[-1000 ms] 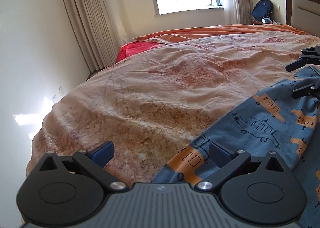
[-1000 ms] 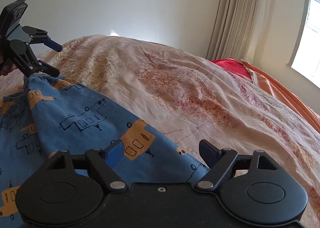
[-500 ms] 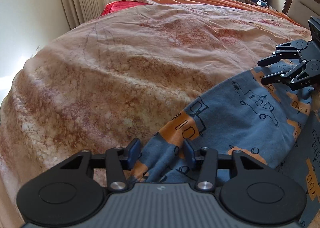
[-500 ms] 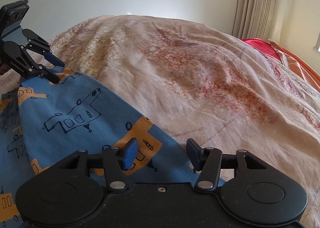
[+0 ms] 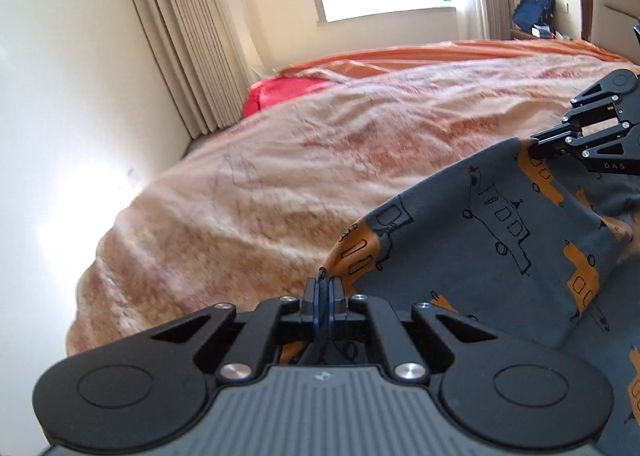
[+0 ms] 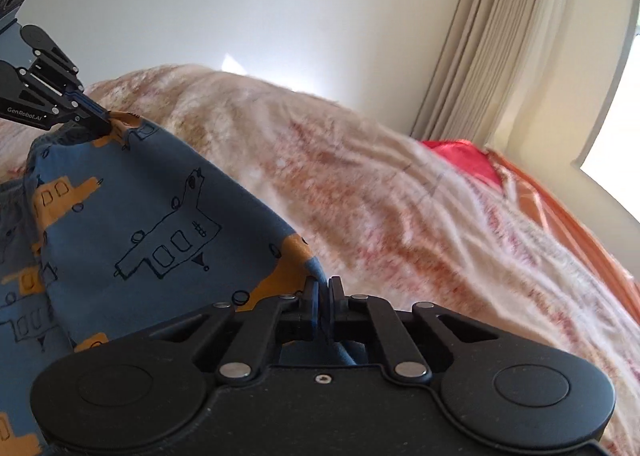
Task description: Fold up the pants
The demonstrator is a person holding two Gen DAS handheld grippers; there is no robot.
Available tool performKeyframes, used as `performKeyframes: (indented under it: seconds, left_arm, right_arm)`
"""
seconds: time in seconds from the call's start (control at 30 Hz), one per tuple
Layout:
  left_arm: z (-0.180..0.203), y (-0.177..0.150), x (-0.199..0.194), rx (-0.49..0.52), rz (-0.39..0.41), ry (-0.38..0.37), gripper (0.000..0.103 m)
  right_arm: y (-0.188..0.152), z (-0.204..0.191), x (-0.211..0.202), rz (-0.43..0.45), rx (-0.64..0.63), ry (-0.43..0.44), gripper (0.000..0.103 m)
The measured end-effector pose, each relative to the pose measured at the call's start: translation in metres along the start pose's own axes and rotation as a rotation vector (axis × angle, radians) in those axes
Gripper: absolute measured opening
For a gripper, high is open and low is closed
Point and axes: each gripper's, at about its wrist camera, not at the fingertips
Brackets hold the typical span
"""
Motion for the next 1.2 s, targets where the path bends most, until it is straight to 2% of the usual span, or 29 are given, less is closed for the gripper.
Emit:
performKeyframes:
  seconds: [0.1, 0.23, 0.37, 0.53, 0.67, 0.8, 0.97, 1.2]
  left_arm:
    - [-0.004, 0.015, 0.002, -0.055, 0.068, 0.071, 0.003]
    - [0.000, 0.017, 0.010, -0.074, 0.096, 0.141, 0.003]
    - [0.006, 0.007, -0.012, -0.047, 0.157, 0.153, 0.003]
    - [0.018, -0.015, -0.063, 0.000, 0.243, 0.151, 0.004]
    - [0.035, -0.044, -0.097, 0.002, 0.242, 0.157, 0.004]
    - [0.055, -0.081, -0.117, 0.036, 0.240, 0.156, 0.004]
    - [0.078, -0.131, -0.124, 0.066, 0.229, 0.162, 0.004]
    - [0.110, -0.183, -0.124, 0.144, 0.171, 0.159, 0.004]
  right_arm:
    - [0.015, 0.002, -0.003, 0.093, 0.020, -0.099, 0.004]
    - [0.019, -0.006, 0.000, 0.124, 0.015, -0.163, 0.004]
    - [0.015, -0.011, -0.022, 0.169, 0.005, -0.178, 0.004]
    - [0.002, -0.035, -0.080, 0.235, -0.051, -0.178, 0.004]
    - [-0.017, -0.058, -0.125, 0.229, -0.051, -0.119, 0.004]
    - [-0.043, -0.097, -0.160, 0.227, -0.119, -0.123, 0.004]
    - [-0.085, -0.144, -0.177, 0.182, -0.162, -0.129, 0.003]
    - [-0.124, -0.184, -0.179, 0.145, -0.085, -0.139, 0.002]
Point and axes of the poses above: each gripper's, at about its wrist camera, not at the fingertips, and x roughly the way its jaws point, z to its right, y to its top, and after that the axes turned 1 degree about y, right-handed
